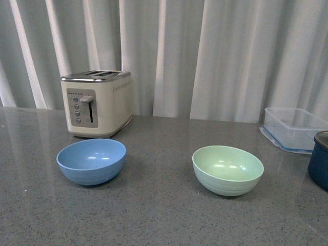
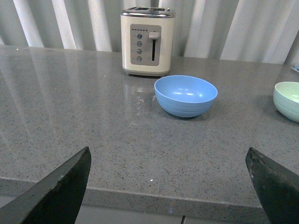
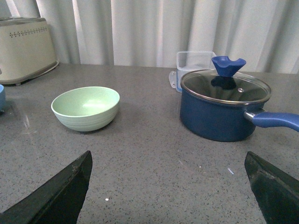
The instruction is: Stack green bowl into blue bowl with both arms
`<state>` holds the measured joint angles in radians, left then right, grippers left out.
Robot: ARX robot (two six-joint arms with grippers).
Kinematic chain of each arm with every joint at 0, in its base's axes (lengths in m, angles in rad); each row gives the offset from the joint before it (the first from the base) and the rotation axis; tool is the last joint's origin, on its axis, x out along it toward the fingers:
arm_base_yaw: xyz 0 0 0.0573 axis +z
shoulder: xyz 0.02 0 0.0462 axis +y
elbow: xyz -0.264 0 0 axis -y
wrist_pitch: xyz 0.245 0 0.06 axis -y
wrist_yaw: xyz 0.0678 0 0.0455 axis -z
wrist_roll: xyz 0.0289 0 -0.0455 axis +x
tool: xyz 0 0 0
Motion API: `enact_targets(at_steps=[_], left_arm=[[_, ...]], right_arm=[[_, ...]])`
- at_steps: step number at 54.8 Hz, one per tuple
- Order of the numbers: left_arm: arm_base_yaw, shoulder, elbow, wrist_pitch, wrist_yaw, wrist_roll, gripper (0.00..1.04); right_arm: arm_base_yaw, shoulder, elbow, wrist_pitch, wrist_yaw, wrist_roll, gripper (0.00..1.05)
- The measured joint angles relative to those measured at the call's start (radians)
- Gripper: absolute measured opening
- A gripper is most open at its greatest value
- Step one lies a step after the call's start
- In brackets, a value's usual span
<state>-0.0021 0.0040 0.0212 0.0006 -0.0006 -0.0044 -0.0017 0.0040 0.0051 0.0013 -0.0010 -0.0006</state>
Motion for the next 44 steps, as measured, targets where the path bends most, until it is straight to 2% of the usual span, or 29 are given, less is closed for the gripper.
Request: enact_targets(at_steps=[44], left_arm=[[0.0,0.0,0.0,0.0,0.0,0.0,0.98]], right_arm=[[0.0,0.0,0.0,0.0,0.0,0.0,0.95]])
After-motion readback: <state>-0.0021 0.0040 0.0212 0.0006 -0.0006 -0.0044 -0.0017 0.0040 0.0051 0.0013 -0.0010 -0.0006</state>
